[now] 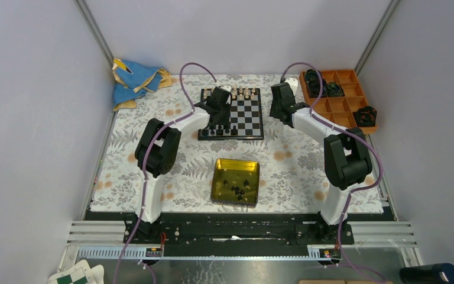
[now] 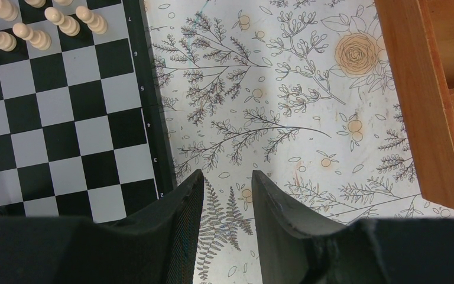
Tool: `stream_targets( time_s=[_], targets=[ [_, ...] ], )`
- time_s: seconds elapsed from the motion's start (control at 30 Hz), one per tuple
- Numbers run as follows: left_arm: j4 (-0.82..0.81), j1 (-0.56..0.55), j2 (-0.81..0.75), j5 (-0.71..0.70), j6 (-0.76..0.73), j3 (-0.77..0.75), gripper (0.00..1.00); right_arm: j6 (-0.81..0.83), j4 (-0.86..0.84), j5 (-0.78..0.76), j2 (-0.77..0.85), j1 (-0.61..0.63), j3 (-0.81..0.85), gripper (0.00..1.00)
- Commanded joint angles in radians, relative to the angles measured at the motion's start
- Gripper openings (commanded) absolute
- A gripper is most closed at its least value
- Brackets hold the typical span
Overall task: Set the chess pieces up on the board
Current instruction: Place the chess piece on the chessboard.
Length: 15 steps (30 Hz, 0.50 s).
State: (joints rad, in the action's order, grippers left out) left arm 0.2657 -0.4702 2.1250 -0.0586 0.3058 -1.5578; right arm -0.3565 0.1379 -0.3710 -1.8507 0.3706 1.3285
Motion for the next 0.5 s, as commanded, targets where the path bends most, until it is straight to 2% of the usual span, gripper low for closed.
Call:
stream_targets(
  time_s=[0.0, 0.47],
  targets=[
    [-0.004, 0.004, -0.031, 0.014, 0.009, 0.007, 0.00, -0.007, -0.022, 0.012, 0.003, -0.008, 0.038, 0.42],
    [0.008, -0.014, -0.037, 0.008, 0.006, 0.021, 0.00, -0.010, -0.024, 0.015, 0.007, -0.010, 0.025, 0.42]
  ],
)
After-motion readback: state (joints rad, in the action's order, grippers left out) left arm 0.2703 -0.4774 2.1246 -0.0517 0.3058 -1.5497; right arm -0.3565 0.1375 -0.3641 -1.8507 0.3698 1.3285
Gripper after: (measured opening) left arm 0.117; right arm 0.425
